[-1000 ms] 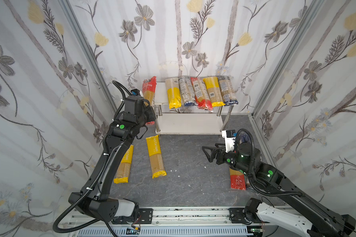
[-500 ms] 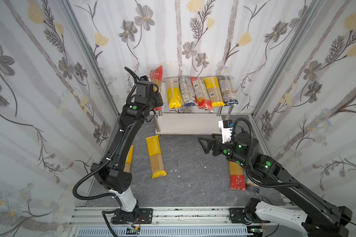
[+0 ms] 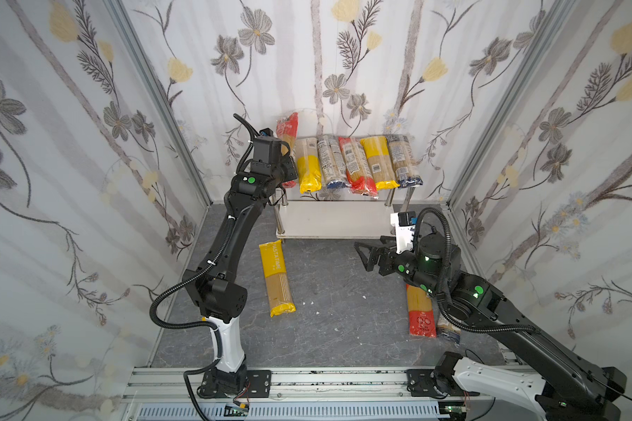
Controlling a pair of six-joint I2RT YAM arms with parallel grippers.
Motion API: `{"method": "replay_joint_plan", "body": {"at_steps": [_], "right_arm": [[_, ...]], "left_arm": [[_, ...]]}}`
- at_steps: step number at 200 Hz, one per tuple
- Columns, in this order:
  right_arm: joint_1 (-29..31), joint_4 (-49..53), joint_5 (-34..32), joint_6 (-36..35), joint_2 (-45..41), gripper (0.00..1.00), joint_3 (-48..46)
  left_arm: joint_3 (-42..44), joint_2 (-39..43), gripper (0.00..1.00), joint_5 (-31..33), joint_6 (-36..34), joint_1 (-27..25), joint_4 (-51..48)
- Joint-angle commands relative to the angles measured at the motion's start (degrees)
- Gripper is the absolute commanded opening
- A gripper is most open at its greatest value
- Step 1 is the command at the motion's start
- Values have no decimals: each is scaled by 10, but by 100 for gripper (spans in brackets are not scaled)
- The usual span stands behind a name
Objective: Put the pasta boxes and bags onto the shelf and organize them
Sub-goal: 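Set the red-topped bag at the shelf row's end and open the left gripper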
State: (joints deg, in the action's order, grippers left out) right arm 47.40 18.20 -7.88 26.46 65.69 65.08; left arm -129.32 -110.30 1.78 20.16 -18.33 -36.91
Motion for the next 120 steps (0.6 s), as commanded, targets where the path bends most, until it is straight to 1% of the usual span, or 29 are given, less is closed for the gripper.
{"method": "replay_joint_plan", "body": {"at_steps": [1,8,24,64,72,84,95,104,120], "right_arm": [[0,-2,-11,-6,-5,100,-3],[0,-4,-11,-6,-6,100,-4],[0,-4,-12,-6,-7,100,-6],[0,-9,-11,-2,-12,100,-14],[0,-10,-10,0,-13,100,-15],[0,-10,-10,1,-13,100,-15],[0,-8,-10,3,-14,100,-15],[0,-8,-11,3,-14,100,-15],[0,-5,-12,5,-16,100,-15]], "left_arm": [[-4,4,26,13,8,0,61],[-2,8,32,16,8,0,60],[1,15,38,22,8,0,57],[11,32,39,33,7,0,50],[15,35,44,33,7,0,50],[19,39,57,29,6,0,49],[21,41,60,18,4,0,49],[21,40,66,10,3,0,50],[21,38,72,11,1,0,49]]}}
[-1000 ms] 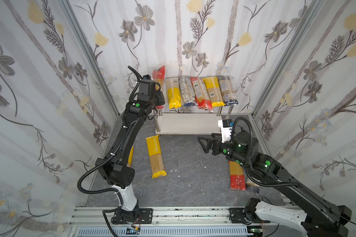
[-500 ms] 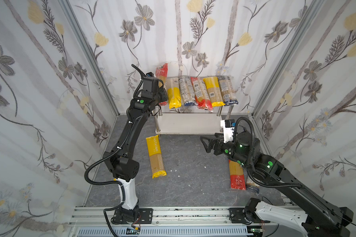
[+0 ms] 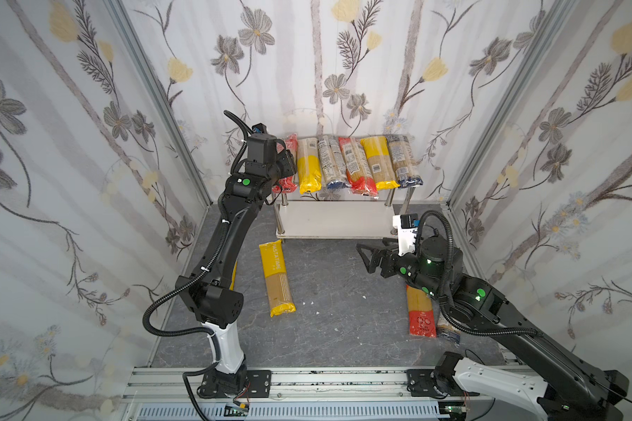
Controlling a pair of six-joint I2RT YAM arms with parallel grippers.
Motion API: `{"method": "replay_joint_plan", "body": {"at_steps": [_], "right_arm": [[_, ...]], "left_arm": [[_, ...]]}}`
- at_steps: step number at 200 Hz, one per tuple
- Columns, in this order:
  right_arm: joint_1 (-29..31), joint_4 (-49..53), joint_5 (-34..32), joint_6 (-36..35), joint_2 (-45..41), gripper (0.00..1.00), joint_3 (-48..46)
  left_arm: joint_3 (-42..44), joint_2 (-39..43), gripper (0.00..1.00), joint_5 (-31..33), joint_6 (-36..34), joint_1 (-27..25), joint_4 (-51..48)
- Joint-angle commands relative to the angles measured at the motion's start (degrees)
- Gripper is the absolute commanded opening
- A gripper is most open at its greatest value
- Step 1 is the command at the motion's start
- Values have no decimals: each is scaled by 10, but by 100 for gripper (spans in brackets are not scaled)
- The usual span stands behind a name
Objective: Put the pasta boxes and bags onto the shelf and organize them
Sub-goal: 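Set the red-topped bag at the shelf row's end and open the left gripper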
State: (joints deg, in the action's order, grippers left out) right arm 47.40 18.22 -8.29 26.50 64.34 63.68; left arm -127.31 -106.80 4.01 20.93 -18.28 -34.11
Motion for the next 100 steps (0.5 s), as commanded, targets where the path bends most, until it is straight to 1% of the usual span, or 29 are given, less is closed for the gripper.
{"method": "replay_joint_plan", "body": {"at_steps": [1,7,18,44,55,85,100], "right_arm": [[0,-5,-8,5,-3,100,-1],[0,-3,-8,6,-5,100,-1],[0,0,-10,7,-8,100,-1],[0,10,-20,9,-17,100,-1],[0,16,-28,9,-20,100,-1],[0,48,-45,4,-5,100,0],[0,58,-48,7,-1,100,-7]], "left_arm": [[1,3,73,-11,-6,0,21],[2,3,76,-9,-6,0,21],[4,6,78,-11,-5,0,22],[10,25,90,-15,-6,-5,22],[19,42,100,-12,-14,-11,22],[82,107,100,25,-16,-30,25],[130,146,100,28,-8,-34,26]]}}
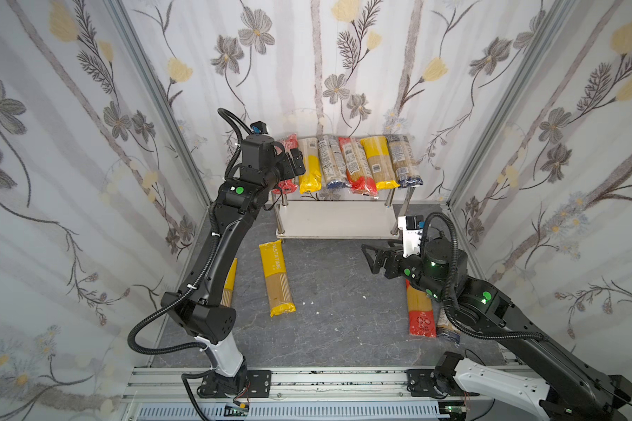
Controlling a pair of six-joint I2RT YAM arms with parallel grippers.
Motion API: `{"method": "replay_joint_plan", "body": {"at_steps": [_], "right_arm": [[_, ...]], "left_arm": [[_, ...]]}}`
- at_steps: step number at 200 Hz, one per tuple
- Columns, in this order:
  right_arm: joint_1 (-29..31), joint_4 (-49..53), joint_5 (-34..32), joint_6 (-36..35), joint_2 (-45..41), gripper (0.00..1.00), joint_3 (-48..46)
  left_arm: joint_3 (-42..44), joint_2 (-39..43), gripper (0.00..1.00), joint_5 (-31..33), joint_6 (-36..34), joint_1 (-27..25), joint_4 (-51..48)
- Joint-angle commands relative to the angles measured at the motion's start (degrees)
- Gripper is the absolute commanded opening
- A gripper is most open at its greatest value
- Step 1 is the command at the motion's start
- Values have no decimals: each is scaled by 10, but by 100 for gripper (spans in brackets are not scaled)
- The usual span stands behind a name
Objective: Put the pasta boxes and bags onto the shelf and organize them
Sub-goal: 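Set the red-topped bag at the shelf row's end and open the left gripper, then withdraw the left gripper from the shelf while the right gripper nears the Barilla box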
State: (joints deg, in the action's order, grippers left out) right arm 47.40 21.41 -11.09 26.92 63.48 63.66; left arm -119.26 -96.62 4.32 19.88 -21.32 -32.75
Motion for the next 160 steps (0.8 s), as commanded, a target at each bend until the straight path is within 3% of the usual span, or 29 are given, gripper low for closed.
{"method": "replay_joint_plan", "body": {"at_steps": [1,63,97,129,160], "right_arm": [[0,26,-20,4,8,100,-8],[6,1,-2,33,-32,100,-97],[49,-3,-19,61,-35,100,-134],[81,12,-43,104,-44,100,-168],[88,27,-53,153,-73,100,-232]], "left_arm": [[52,47,100,26,3,-4,13],[362,280,100,52,56,-20,70],[552,403,100,44,125,-29,105],[686,469,100,28,174,-60,136],[760,484,100,44,187,-109,177]]}}
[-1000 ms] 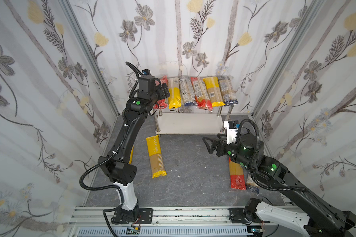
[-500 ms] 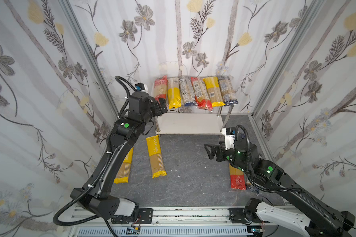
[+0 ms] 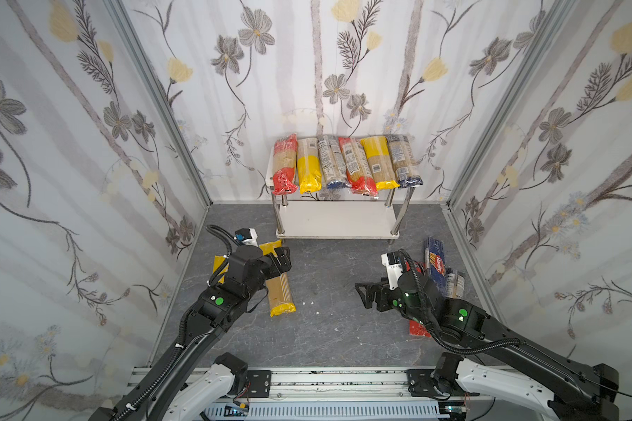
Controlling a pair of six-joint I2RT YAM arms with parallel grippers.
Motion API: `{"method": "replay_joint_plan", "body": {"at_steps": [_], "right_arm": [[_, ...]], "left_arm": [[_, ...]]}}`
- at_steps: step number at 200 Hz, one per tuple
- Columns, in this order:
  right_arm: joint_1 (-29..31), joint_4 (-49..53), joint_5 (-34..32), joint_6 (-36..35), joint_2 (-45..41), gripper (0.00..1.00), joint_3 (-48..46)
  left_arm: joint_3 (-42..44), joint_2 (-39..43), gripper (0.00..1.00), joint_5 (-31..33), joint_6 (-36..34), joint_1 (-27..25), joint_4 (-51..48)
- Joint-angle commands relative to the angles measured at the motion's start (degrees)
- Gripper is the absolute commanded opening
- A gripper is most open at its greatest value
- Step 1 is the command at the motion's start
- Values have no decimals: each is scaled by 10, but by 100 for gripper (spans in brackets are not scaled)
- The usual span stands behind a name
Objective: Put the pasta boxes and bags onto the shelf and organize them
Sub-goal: 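Withdraw the left gripper from the shelf while the right gripper nears the Barilla box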
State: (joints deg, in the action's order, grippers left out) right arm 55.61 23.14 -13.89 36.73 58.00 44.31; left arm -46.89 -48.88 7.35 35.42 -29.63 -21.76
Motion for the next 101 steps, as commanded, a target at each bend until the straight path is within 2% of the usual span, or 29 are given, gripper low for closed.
{"method": "replay_joint_plan", "body": {"at_steps": [1,37,60,94,101], "right_arm": [[5,10,-27,57,-20,100,-41],[5,43,-83,111,-91,100,-104],[-10,55,-101,120,-134,100,-129],[-82,62,-96,101,-152,100,-148],[-113,61,-99,99,-150,100,-153]], "left_arm": [[38,7,100,14,32,-26,68],[89,-21,100,17,44,-75,144],[105,-62,100,24,42,-121,204],[108,-140,100,57,19,-188,285],[109,-159,100,57,13,-196,307]]}}
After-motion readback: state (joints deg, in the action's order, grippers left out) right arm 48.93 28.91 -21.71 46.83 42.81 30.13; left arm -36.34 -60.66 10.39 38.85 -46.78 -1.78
